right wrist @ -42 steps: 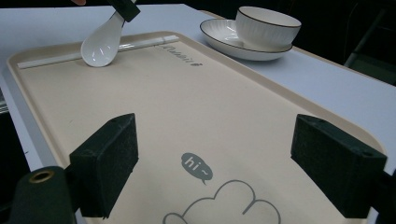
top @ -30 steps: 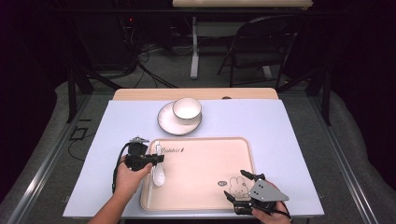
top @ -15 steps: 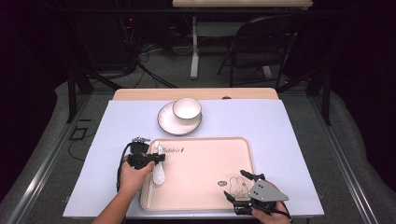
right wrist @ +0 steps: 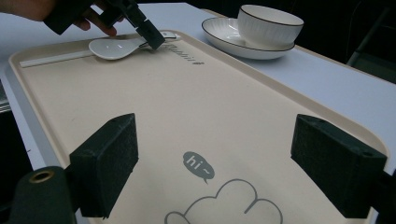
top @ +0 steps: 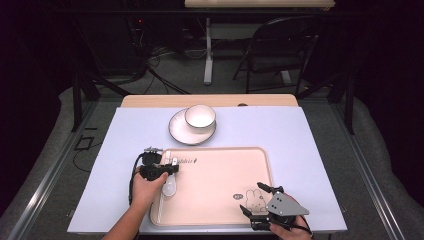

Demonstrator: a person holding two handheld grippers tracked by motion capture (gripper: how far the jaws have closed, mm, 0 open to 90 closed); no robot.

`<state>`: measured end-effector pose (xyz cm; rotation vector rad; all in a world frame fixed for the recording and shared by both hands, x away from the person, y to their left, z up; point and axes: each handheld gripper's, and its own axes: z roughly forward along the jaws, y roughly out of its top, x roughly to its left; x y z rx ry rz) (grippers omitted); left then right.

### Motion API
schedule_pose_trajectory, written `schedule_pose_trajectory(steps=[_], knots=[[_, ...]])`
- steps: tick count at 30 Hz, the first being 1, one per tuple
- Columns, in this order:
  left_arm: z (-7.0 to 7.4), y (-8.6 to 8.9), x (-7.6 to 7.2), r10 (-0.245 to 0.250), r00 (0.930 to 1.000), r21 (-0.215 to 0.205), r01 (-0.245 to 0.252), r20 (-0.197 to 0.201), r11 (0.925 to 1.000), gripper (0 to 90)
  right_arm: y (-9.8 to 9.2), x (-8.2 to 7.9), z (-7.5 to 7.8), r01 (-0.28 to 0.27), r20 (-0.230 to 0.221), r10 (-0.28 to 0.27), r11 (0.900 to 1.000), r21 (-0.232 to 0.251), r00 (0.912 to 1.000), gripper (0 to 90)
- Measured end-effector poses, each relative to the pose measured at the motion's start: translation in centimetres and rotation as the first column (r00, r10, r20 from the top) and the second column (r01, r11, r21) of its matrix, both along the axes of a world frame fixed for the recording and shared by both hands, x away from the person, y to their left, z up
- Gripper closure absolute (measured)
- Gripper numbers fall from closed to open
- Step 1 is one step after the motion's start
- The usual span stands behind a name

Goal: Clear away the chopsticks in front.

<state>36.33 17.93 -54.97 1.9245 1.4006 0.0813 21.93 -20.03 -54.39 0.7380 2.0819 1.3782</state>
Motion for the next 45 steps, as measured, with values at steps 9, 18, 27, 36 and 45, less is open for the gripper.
schedule_pose_trajectory(steps=[9, 18, 27, 36, 45], knots=[[0.0, 0.0, 0.2, 0.017, 0.9998, 0.020, -0.017, 0.009, 0.9997, 72.6, 0.0, 0.0, 0.0, -0.002, -0.001, 0.002, 1.000, -0.002, 1.0000, 14.2], [-0.1, 0.0, 0.4, 0.031, 0.9994, 0.037, -0.031, 0.017, 0.9988, 71.2, 0.0, 0.0, 0.0, -0.005, -0.001, 0.005, 1.000, -0.004, 1.0000, 14.2], [0.5, 0.0, 0.4, 0.036, 0.9987, 0.044, -0.038, 0.036, 0.9983, 64.8, 0.0, 0.0, 0.0, -0.006, -0.001, 0.006, 1.000, -0.004, 1.0000, 14.2], [1.7, -0.2, 0.4, 0.041, 0.9960, 0.080, -0.047, 0.079, 0.9956, 52.3, 0.0, 0.0, 0.0, -0.006, -0.002, 0.006, 1.000, -0.004, 1.0000, 14.2], [2.6, 0.1, 0.5, 0.056, 0.9931, 0.096, -0.066, 0.103, 0.9932, 42.1, 0.1, 0.0, 0.0, -0.006, -0.002, 0.006, 1.000, -0.005, 1.0000, 14.2]])
